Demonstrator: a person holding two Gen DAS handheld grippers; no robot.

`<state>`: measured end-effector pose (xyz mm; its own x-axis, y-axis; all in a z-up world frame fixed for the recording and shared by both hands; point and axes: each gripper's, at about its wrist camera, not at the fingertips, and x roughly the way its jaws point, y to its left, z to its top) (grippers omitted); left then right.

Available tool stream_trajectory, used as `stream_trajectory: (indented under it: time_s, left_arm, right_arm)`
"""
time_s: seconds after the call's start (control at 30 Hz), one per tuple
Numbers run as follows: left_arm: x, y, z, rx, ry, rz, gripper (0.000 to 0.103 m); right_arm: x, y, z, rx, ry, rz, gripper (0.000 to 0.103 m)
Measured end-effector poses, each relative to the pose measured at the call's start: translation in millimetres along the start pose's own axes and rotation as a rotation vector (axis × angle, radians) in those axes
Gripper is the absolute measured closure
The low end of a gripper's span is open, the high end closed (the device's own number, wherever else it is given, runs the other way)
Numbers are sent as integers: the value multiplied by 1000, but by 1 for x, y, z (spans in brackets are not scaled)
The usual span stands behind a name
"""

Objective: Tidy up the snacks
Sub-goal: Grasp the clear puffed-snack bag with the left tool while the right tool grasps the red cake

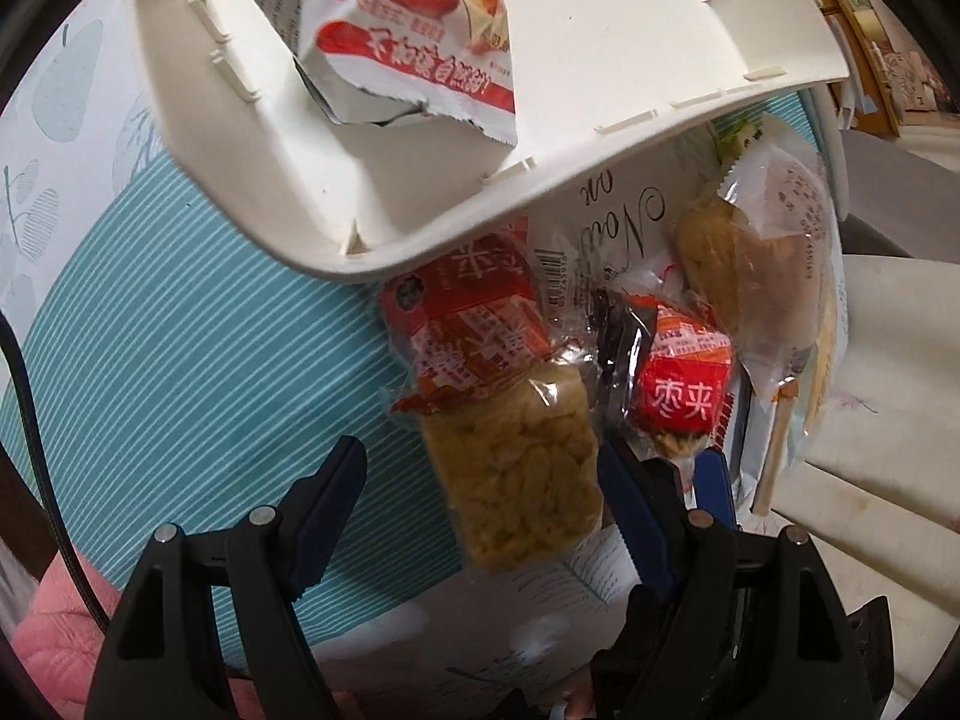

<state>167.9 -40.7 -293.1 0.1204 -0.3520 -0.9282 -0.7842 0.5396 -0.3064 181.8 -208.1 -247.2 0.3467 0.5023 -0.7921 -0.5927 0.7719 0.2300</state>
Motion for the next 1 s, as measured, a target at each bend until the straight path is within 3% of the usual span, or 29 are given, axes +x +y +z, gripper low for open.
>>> stream_trajectory:
  time_s: [0.47, 0.57, 0.63, 1.0]
  left_arm:
    - [22, 5, 12, -66, 19, -5, 26]
    - [23, 6, 14, -65, 22, 0, 31]
    - [23, 4, 14, -70, 27, -11, 40]
    - [22, 10, 9, -77, 72, -2, 41]
  right_arm:
    - [15, 2, 11, -56, -40, -7, 48]
    - [14, 4, 11, -71, -39, -15, 50]
    - [14, 4, 11, -83, -36, -21, 52]
    - [12, 13, 10, -93, 8, -33, 68]
